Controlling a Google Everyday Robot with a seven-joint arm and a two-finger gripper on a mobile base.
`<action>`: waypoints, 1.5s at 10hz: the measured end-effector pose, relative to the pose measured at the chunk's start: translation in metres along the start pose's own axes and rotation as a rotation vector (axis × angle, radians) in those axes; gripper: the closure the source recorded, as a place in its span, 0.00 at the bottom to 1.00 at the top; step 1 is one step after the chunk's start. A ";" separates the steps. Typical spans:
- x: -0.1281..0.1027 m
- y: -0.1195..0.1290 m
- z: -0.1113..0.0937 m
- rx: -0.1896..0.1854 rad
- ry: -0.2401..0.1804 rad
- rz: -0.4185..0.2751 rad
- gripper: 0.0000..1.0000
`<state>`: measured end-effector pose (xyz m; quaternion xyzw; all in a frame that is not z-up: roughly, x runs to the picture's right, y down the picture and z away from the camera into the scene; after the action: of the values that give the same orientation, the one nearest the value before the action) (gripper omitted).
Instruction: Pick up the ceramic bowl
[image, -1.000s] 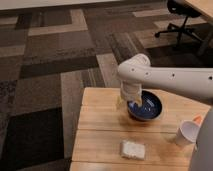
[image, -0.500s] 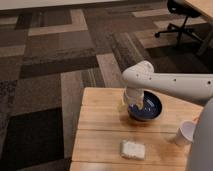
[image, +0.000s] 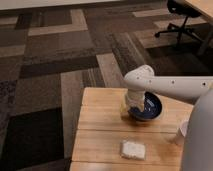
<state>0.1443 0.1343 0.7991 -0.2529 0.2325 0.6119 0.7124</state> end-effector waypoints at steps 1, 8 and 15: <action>0.002 -0.001 0.004 0.015 0.004 0.002 0.35; 0.013 -0.013 0.013 0.069 0.045 0.030 0.57; -0.007 0.018 -0.052 0.003 0.056 0.039 1.00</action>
<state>0.1246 0.0971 0.7624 -0.2643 0.2579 0.6180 0.6941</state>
